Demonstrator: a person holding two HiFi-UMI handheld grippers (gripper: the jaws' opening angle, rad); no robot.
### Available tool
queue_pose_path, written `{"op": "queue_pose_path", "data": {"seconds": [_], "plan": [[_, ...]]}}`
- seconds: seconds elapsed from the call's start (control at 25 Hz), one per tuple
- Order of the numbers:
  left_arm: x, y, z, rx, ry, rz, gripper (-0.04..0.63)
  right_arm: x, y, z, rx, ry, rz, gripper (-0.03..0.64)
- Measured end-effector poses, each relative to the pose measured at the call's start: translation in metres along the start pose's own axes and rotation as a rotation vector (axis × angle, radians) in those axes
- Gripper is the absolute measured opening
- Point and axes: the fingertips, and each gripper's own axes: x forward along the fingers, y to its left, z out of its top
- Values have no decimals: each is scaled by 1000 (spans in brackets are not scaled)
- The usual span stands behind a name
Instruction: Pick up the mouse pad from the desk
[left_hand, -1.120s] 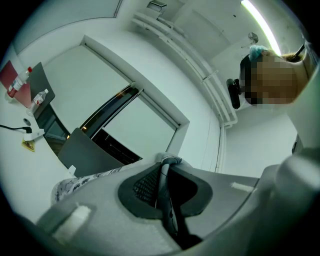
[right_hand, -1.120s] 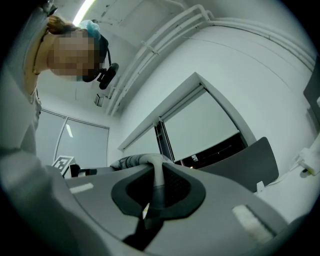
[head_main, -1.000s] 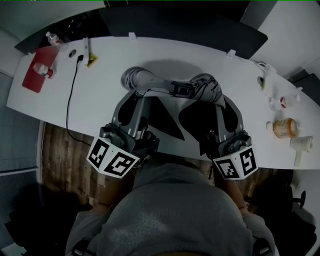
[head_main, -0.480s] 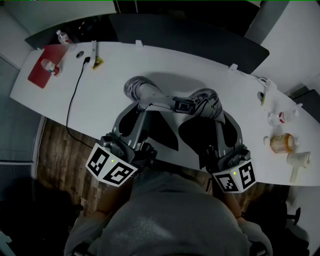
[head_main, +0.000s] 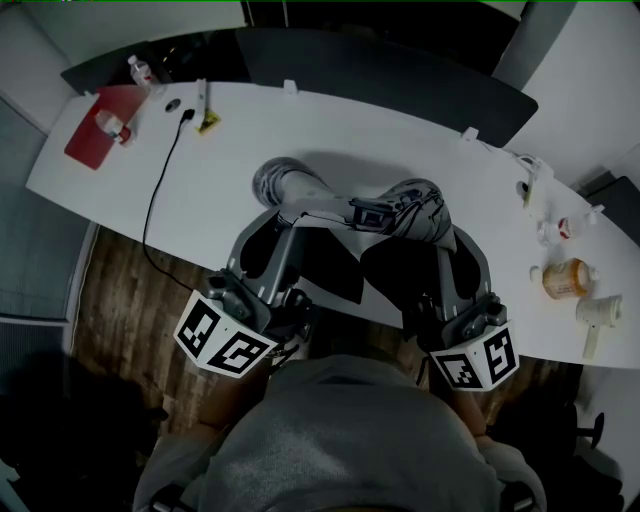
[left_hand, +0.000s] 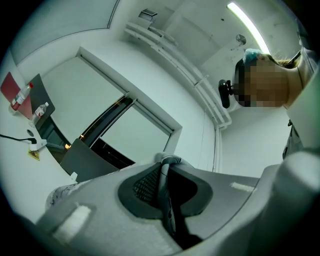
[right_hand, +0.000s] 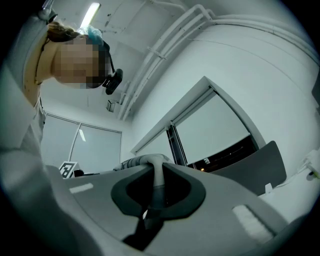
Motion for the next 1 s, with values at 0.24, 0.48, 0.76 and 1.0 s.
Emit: {"op": "queue_pose_path", "data": {"seconds": [0.24, 0.48, 0.76, 1.0], "plan": [[-44, -18, 16, -14, -1, -27, 20, -22, 46, 3, 8, -19, -3, 20], [-94, -39, 30, -16, -6, -57, 18, -52, 96, 1, 19, -37, -13, 20], [-169, -70, 50, -26, -1, -88, 20, -99, 172, 0, 19, -51, -32, 20], [-197, -85, 51, -50, 35, -95, 19, -123, 198, 0, 33, -42, -63, 20]]}}
